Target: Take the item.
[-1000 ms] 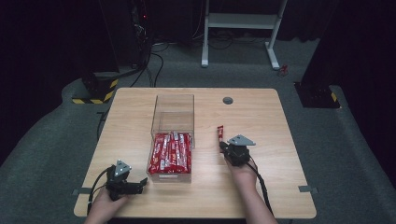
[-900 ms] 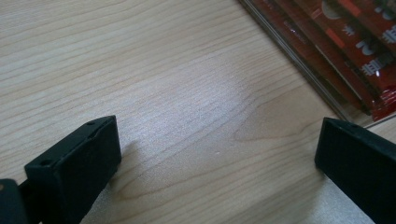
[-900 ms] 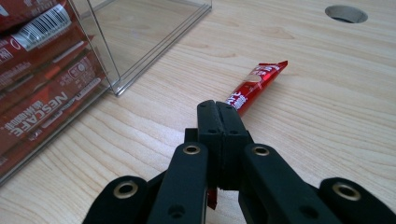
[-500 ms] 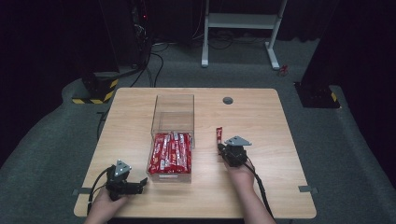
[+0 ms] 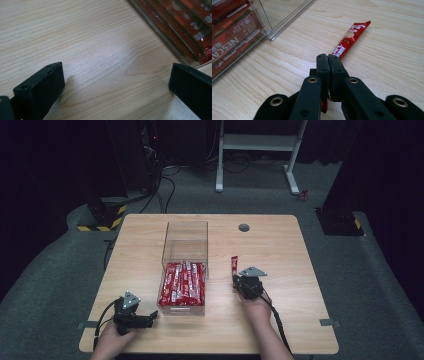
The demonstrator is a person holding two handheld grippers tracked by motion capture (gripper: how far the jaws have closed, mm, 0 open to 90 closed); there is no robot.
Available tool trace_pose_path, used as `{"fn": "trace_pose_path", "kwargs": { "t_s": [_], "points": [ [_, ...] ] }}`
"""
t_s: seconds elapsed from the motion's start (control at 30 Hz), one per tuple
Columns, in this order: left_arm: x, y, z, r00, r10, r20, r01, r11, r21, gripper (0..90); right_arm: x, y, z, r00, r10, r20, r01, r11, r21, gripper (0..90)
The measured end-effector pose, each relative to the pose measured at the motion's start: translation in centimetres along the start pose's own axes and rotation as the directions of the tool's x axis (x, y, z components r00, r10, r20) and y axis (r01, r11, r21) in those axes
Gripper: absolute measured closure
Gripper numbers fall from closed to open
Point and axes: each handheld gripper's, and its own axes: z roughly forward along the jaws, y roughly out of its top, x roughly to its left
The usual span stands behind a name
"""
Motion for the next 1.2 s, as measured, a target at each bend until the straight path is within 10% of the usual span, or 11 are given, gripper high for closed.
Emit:
{"fn": "trace_pose_path", "kwargs": {
  "t_s": [0.57,1.2],
  "points": [
    [0.0,0.0,0.0,1.0,0.0,0.0,0.0,1.0,0.0,0.6,0.1,0.5,-1.1,1.0,-0.001,-0.004,0.001,0.999,-0.053,78.0],
    [0.0,0.0,0.0,1.0,0.0,0.0,0.0,1.0,0.0,0.6,1.0,0.2,-3.7,0.9989,-0.045,0.014,0.046,0.995,-0.09,43.8]
  ]
}}
